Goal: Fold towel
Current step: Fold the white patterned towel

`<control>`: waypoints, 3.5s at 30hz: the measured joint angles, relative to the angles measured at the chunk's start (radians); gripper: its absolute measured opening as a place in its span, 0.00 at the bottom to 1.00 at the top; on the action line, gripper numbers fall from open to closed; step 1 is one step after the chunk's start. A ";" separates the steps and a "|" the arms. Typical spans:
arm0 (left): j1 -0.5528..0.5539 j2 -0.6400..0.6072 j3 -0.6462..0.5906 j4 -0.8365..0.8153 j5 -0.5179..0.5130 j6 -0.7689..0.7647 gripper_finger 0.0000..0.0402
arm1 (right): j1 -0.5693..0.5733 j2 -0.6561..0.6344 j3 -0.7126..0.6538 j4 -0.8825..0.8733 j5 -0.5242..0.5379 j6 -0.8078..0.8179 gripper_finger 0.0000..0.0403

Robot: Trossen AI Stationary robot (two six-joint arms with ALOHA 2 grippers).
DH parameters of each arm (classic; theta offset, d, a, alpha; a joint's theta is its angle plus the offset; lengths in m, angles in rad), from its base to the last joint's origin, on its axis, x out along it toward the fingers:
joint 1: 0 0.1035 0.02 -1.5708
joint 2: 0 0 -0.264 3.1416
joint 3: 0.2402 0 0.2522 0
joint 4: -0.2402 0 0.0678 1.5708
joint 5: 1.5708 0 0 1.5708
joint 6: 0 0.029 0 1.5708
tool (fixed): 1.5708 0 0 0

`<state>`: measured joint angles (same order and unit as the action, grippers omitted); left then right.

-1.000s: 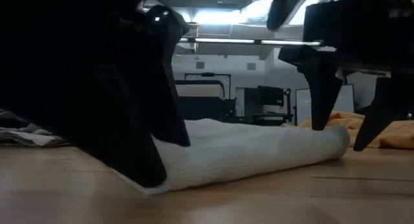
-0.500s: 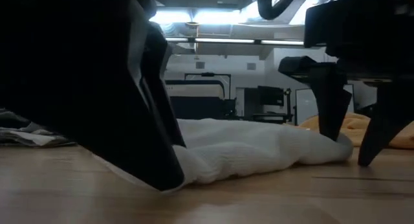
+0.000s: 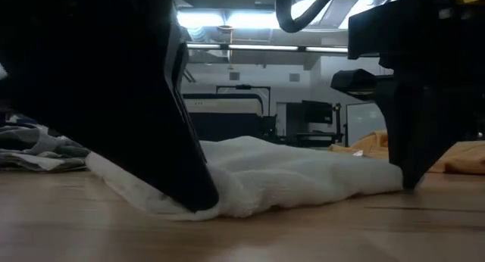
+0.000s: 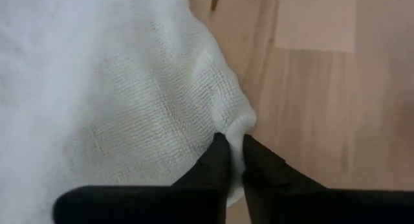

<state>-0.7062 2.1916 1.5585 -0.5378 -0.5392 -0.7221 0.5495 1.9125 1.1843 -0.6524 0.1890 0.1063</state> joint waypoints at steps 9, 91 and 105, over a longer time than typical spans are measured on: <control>-0.028 -0.031 -0.001 0.007 0.008 -0.159 0.01 | 0.000 -0.004 0.057 -0.067 -0.127 0.084 0.02; -0.105 -0.052 0.241 -0.713 -0.173 -1.144 0.00 | -0.160 -0.004 0.463 -0.371 -0.243 0.164 0.01; -0.190 -0.058 0.295 -0.624 -0.141 -1.001 0.00 | 0.007 -0.004 0.463 -0.186 -0.339 0.562 0.00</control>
<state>-0.8966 2.1334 1.8535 -1.1619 -0.6804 -1.7235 0.5569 1.9083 1.6470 -0.8379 -0.1502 0.6686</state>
